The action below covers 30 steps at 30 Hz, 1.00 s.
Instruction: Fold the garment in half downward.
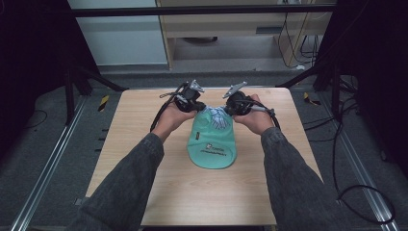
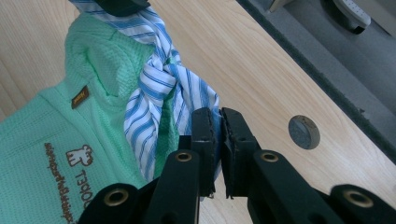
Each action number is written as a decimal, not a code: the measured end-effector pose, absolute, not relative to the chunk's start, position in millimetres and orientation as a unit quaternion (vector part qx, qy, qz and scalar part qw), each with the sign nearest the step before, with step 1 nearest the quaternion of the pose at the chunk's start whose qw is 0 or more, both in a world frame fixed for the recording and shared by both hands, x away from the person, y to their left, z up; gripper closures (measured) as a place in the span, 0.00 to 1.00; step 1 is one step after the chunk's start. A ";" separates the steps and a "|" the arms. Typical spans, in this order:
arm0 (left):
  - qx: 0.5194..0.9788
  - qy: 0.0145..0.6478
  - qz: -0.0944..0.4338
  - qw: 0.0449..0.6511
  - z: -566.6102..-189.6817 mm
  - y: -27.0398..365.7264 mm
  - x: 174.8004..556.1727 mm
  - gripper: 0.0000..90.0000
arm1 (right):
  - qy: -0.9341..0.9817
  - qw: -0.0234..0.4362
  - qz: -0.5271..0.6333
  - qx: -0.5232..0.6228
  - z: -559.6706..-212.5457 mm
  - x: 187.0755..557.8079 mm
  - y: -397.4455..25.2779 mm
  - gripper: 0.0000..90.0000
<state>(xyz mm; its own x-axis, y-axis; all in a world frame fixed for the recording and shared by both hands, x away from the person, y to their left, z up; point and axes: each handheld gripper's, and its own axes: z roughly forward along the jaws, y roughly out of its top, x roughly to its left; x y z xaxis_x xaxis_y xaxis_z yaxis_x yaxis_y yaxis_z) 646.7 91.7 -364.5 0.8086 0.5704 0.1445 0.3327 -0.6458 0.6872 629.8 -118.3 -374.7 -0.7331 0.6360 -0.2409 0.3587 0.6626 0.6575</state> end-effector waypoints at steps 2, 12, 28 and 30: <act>0.887 0.256 0.185 0.339 -365.1 92.3 638.2 0.94 | 0.882 0.240 0.296 0.277 -372.7 623.9 -116.6 0.94; 0.884 0.255 0.205 0.333 -369.4 88.9 610.1 0.94 | 0.881 0.264 0.286 0.270 -374.9 591.7 -110.8 0.94; 0.881 0.247 0.210 0.343 -372.4 100.0 602.4 0.94 | 0.884 0.267 0.286 0.256 -377.7 582.5 -103.4 0.94; 0.883 0.240 0.212 0.344 -373.2 100.4 597.8 0.94 | 0.885 0.269 0.286 0.252 -378.5 578.0 -102.7 0.94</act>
<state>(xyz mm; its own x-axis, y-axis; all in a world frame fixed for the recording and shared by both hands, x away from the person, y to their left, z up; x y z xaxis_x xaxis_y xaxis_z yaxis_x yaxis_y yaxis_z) 597.8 100.4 -373.2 0.7941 0.5705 0.2098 0.2784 -0.6481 0.7088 578.0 -102.7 -378.5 -0.7290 0.5988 -0.3317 0.2913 0.7099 0.6413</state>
